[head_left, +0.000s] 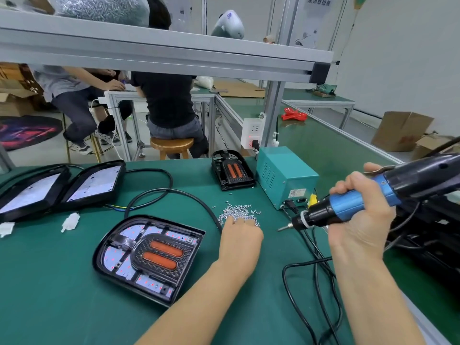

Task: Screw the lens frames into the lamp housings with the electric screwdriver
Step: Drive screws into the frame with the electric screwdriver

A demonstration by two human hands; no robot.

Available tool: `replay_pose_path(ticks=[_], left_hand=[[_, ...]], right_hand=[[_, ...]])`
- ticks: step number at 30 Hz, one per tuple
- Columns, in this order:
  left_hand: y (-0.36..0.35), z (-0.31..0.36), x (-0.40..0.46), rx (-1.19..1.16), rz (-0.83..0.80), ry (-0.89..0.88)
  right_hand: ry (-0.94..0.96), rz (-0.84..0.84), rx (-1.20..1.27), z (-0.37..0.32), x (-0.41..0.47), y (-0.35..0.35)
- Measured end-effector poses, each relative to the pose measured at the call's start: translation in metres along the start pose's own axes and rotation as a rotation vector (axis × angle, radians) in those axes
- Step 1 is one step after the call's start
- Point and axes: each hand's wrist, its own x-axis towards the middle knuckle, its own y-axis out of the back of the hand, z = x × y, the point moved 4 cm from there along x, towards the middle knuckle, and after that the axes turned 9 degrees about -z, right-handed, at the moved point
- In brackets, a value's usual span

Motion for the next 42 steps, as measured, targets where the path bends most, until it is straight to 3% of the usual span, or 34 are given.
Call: replay_pose_path(ticks=[4, 9, 14, 19, 24, 42], left_hand=[[0.006, -0.002, -0.01, -0.167, 0.124, 0.011], [0.037, -0.028, -0.038, -0.742, 0.348, 0.078], [0.058, -0.073, -0.065, -1.353, 0.367, 0.073], [0.053, -0.104, -0.098, -1.681, 0.34, 0.186], [0.045, -0.113, -0.126, -1.871, 0.332, 0.207], [0.039, -0.12, -0.153, -1.967, 0.404, 0.176]], right_hand=[[-0.006, -0.004, 0.004, 0.001, -0.002, -0.002], [-0.049, -0.017, 0.054, 0.003, -0.004, -0.008], [-0.103, -0.054, 0.16, 0.006, -0.012, -0.026], [-0.15, -0.121, 0.277, 0.01, -0.025, -0.057], [-0.225, -0.199, 0.389, 0.018, -0.044, -0.095], [-0.27, -0.323, 0.368, 0.028, -0.075, -0.141]])
